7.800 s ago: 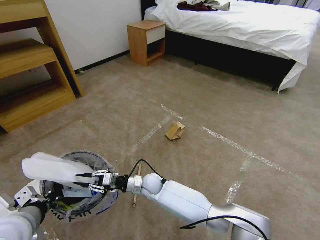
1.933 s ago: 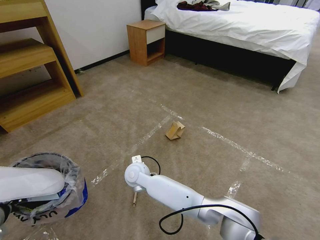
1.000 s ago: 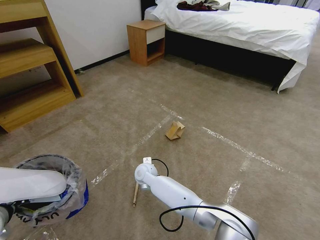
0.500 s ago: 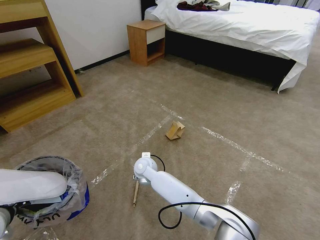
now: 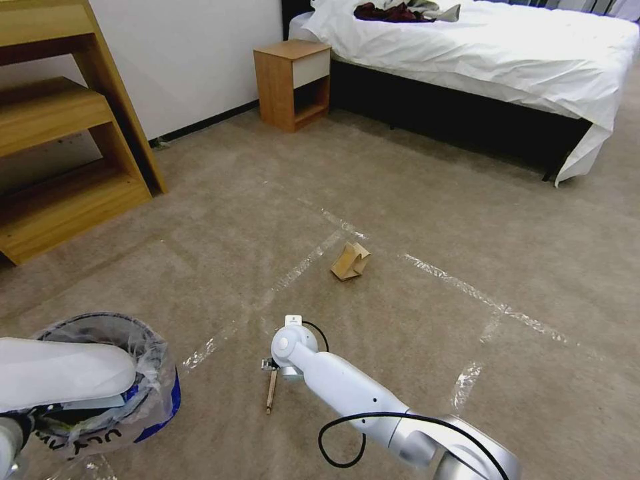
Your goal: Pick up the trash bin and place the garbage on the floor into it.
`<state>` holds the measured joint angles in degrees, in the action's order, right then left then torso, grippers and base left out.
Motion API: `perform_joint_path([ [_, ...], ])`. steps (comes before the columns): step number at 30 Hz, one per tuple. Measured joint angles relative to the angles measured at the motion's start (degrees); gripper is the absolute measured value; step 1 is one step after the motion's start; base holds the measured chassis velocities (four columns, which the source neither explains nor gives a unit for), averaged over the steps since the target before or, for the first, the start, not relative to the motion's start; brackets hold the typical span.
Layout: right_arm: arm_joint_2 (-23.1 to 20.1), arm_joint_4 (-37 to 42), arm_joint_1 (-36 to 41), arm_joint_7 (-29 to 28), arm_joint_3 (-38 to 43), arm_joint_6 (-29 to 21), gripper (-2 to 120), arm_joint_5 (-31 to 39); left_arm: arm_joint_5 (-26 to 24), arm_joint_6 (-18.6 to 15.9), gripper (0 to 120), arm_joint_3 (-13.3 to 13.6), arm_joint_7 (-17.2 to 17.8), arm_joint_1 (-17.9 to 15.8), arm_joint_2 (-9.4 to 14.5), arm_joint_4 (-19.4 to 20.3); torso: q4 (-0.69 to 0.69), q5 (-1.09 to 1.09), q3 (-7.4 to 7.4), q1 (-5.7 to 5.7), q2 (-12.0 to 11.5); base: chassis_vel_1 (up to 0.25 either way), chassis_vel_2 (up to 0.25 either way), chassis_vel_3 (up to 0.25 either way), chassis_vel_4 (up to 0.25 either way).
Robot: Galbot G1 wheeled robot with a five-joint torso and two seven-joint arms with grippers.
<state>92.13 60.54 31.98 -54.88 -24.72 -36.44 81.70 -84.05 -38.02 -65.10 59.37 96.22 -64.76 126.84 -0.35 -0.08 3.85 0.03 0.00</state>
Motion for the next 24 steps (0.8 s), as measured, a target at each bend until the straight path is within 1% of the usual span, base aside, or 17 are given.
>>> perform_joint_path([
  [2, 0.0, -0.2, 0.0, 0.7, -0.1, 0.2, 100, -0.7, 0.0, 0.0, 0, 0.0, 0.0, 0.0, 0.0, 0.0, 0.0, 0.0, 0.0, 0.0, 0.0, 0.0, 0.0, 0.0, 0.0],
  [5, 0.0, -1.8, 0.1, 5.3, -0.1, 1.6, 100, -2.9, 0.3, 0.0, 0, 0.2, 0.0, 0.0, -0.3, 0.0, 0.0, 0.0, 0.0, 0.0, 0.0, 0.0, 0.0, 0.0, 0.0],
  [6, 0.0, -1.8, 0.1, 5.3, -0.1, 1.6, 100, -2.9, 0.3, 0.0, 0, 0.2, 0.0, 0.0, -0.3, 0.0, 0.0, 0.0, 0.0, 0.0, 0.0, 0.0, 0.0, 0.0, 0.0],
  [8, 0.0, -2.7, 0.1, 7.9, 0.0, 2.4, 100, -3.8, 0.4, 0.0, 0, 0.3, -0.2, 0.0, -0.4, 0.0, 0.0, 0.0, 0.0, 0.0, 0.0, 0.0, 0.0, 0.0, 0.0],
  [15, 0.0, -4.3, 0.4, 10.4, -0.6, 4.1, 100, -6.6, 0.5, 0.1, 0, 0.3, -0.2, 0.0, -0.4, 0.2, 0.0, 0.0, 0.0, 0.0, 0.0, 0.0, 0.0, 0.0, 0.0],
  [24, 0.0, -4.7, 0.7, 12.8, -1.3, 5.0, 100, -7.4, 0.6, 0.1, 0, 0.7, -0.2, 0.0, -0.5, 0.5, 0.0, 0.0, 0.0, 0.0, 0.0, 0.0, 0.0, 0.0, 0.0],
])
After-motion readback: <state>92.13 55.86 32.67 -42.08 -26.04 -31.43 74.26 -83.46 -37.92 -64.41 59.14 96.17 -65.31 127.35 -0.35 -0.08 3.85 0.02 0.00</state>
